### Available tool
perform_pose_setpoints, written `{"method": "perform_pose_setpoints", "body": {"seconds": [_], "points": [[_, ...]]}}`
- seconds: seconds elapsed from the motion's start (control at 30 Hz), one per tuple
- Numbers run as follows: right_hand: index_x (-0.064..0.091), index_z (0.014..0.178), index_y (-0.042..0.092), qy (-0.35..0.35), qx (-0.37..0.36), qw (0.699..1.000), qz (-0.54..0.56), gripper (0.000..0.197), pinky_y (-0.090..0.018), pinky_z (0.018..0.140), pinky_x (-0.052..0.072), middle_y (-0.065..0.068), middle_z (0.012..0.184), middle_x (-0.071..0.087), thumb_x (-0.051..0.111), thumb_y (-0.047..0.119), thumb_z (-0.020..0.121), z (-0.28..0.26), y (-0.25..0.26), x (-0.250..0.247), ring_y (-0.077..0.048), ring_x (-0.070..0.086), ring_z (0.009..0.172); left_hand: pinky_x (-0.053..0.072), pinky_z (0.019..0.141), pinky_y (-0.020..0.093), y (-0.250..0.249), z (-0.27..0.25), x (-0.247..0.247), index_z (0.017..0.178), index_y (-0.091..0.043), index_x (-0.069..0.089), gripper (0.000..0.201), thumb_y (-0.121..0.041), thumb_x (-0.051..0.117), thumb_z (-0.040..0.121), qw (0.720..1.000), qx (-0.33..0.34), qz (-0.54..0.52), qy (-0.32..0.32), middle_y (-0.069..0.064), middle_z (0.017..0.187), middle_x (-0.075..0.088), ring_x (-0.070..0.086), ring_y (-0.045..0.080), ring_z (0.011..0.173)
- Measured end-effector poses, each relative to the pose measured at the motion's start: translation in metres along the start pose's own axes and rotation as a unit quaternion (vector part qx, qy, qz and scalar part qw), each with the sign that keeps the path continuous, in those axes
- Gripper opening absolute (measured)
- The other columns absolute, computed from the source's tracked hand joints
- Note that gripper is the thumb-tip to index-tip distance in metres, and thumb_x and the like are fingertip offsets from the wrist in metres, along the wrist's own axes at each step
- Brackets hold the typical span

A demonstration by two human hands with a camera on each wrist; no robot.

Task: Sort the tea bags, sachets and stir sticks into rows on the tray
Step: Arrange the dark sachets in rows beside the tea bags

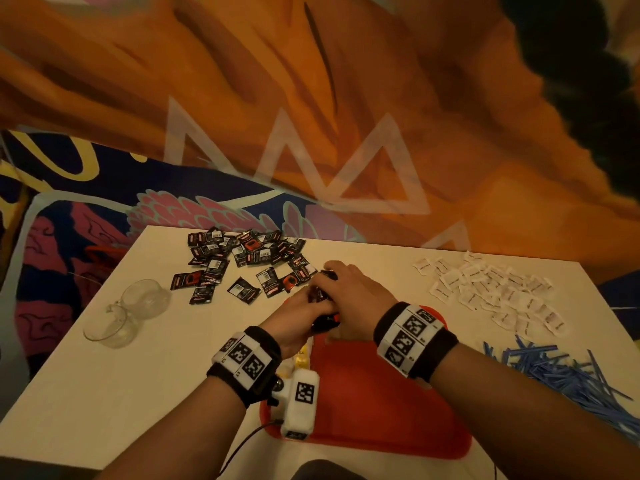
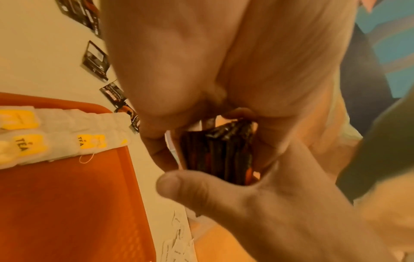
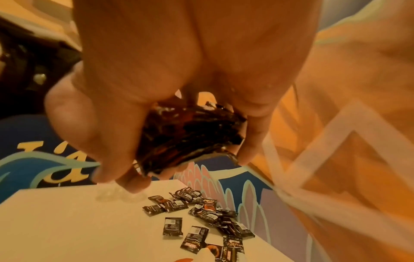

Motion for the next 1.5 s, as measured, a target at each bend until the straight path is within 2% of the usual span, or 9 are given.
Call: {"method": "perform_pose_setpoints", "body": {"seconds": [0.13, 0.3, 0.4, 0.53, 0.67, 0.77, 0.97, 1.27, 1.5], "points": [[0.045, 0.121, 0.034, -0.056, -0.024, 0.991, 0.117, 0.069, -0.039, 0.085, 0.051, 0.001, 0.117, 0.046, 0.080, 0.048, 0.064, -0.001, -0.002, 0.004, -0.021, 0.049, 0.105, 0.044, 0.098, 0.046, 0.004, -0.006, -0.011, 0.119, -0.012, 0.067, 0.036, -0.019, 0.071, 0.084, 0.991, 0.007, -0.125, 0.043, 0.014, 0.121, 0.064, 0.059, 0.028, 0.114], [0.049, 0.130, 0.033, -0.125, -0.070, 0.959, 0.244, 0.078, -0.029, 0.099, 0.045, 0.003, 0.125, 0.046, 0.085, 0.042, 0.062, -0.007, 0.000, 0.002, -0.013, 0.047, 0.114, 0.051, 0.096, 0.045, 0.003, -0.009, -0.009, 0.106, -0.006, 0.077, 0.060, -0.022, 0.098, 0.052, 0.947, -0.010, -0.295, 0.125, 0.018, 0.110, 0.070, 0.069, 0.030, 0.103], [0.044, 0.135, 0.042, -0.127, -0.063, 0.956, 0.256, 0.088, -0.023, 0.109, 0.033, 0.006, 0.141, 0.033, 0.087, 0.049, 0.059, -0.010, 0.000, -0.002, -0.010, 0.035, 0.131, 0.061, 0.081, 0.037, -0.003, -0.010, -0.004, 0.104, -0.005, 0.076, 0.066, -0.022, 0.101, 0.045, 0.954, 0.028, -0.274, 0.115, 0.017, 0.105, 0.072, 0.072, 0.026, 0.097], [0.062, 0.119, 0.030, -0.183, -0.068, 0.943, 0.269, 0.070, -0.028, 0.098, 0.044, 0.006, 0.119, 0.051, 0.090, 0.045, 0.056, -0.012, 0.000, -0.008, -0.008, 0.050, 0.111, 0.059, 0.081, 0.041, -0.007, -0.011, 0.000, 0.122, -0.011, 0.062, 0.086, -0.031, 0.100, 0.047, 0.963, 0.022, -0.248, 0.102, 0.016, 0.112, 0.069, 0.069, 0.027, 0.104], [0.053, 0.128, 0.037, -0.135, -0.067, 0.953, 0.263, 0.082, -0.008, 0.101, 0.033, 0.008, 0.134, 0.040, 0.090, 0.045, 0.055, -0.013, -0.002, -0.008, -0.003, 0.040, 0.123, 0.060, 0.082, 0.039, -0.007, -0.010, 0.003, 0.132, -0.013, 0.054, 0.097, -0.029, 0.100, 0.048, 0.963, 0.030, -0.248, 0.100, 0.015, 0.118, 0.067, 0.068, 0.027, 0.109], [0.056, 0.123, 0.032, -0.171, -0.072, 0.949, 0.256, 0.071, -0.025, 0.096, 0.045, 0.007, 0.119, 0.051, 0.087, 0.036, 0.059, -0.014, -0.003, -0.007, -0.008, 0.050, 0.110, 0.061, 0.081, 0.037, -0.007, -0.010, 0.007, 0.131, -0.013, 0.053, 0.099, -0.032, 0.100, 0.046, 0.967, 0.030, -0.236, 0.097, 0.015, 0.114, 0.068, 0.069, 0.026, 0.106], [0.052, 0.128, 0.032, -0.166, -0.086, 0.945, 0.267, 0.076, -0.019, 0.094, 0.042, 0.007, 0.118, 0.053, 0.085, 0.040, 0.061, -0.017, -0.003, -0.004, -0.006, 0.050, 0.108, 0.057, 0.085, 0.036, -0.006, -0.008, 0.004, 0.122, -0.011, 0.059, 0.085, -0.032, 0.099, 0.051, 0.972, 0.014, -0.206, 0.116, 0.013, 0.108, 0.068, 0.068, 0.026, 0.104], [0.005, 0.150, 0.045, -0.107, -0.049, 0.978, 0.171, 0.121, -0.042, 0.104, 0.037, 0.006, 0.132, 0.050, 0.081, 0.060, 0.057, -0.019, -0.004, -0.010, -0.016, 0.042, 0.122, 0.055, 0.083, 0.038, -0.016, -0.003, 0.008, 0.104, -0.007, 0.071, 0.053, -0.018, 0.095, 0.058, 0.970, -0.011, -0.198, 0.140, 0.013, 0.099, 0.066, 0.068, 0.026, 0.093], [-0.001, 0.146, 0.052, -0.065, -0.036, 0.938, 0.338, 0.132, -0.033, 0.115, 0.025, 0.011, 0.157, 0.019, 0.090, 0.054, 0.050, -0.029, -0.018, -0.004, -0.008, 0.020, 0.142, 0.059, 0.066, 0.035, -0.018, 0.000, 0.016, 0.106, 0.000, 0.064, 0.022, 0.004, 0.058, 0.085, 0.989, -0.041, -0.122, 0.069, 0.016, 0.085, 0.070, 0.071, 0.025, 0.076]]}}
Point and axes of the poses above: each hand's wrist, its own z-axis towards the middle knuckle, its own x-axis out of the palm, y = z × x, the point moved 1 cm from there along z, towards the middle knuckle
